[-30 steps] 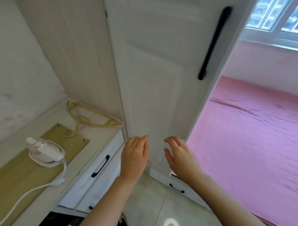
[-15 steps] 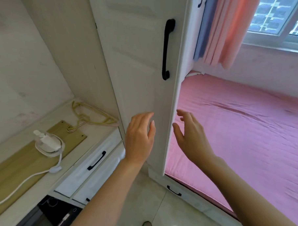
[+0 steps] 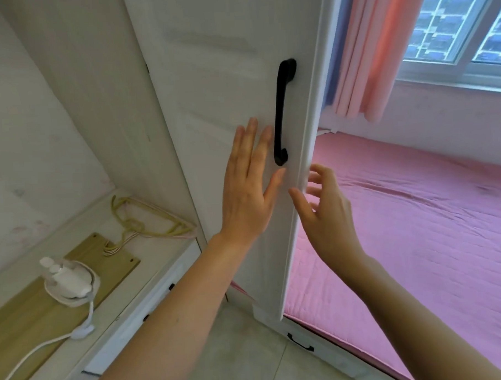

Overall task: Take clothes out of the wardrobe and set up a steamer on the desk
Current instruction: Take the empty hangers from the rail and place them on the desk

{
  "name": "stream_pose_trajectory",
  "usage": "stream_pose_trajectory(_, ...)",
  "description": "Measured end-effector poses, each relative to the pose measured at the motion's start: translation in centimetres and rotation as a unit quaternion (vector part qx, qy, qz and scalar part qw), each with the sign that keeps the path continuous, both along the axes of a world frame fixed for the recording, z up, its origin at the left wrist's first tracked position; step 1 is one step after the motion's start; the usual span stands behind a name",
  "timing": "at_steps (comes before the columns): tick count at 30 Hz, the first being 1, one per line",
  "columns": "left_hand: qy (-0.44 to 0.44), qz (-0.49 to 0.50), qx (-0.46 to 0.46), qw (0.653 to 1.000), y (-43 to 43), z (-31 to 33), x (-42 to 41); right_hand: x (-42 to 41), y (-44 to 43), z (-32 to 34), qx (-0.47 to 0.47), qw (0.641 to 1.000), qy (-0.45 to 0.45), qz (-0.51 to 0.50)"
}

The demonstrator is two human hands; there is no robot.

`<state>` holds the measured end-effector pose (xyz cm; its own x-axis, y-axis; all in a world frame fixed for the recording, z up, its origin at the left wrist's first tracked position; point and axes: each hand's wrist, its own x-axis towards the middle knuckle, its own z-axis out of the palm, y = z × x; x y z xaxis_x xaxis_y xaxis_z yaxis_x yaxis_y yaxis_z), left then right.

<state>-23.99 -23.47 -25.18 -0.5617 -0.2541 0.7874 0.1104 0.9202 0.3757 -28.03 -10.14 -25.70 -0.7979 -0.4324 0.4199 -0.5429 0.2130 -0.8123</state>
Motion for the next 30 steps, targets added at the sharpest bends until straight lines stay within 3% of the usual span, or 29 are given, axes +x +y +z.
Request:
stream_pose_trajectory(21, 0.095, -0.004, 0.0, 0.995, -0.3, -3.8, -8.1, -5.2, -1.0, -0.8, -0.03, 0.997, 0.074, -0.003)
stream_pose_trajectory(30, 0.073, 0.054, -0.077, 0.993, -1.6, -5.4, -13.4, -11.9, -1.4, -0.8, -0.057, 0.997, 0.042, 0.013)
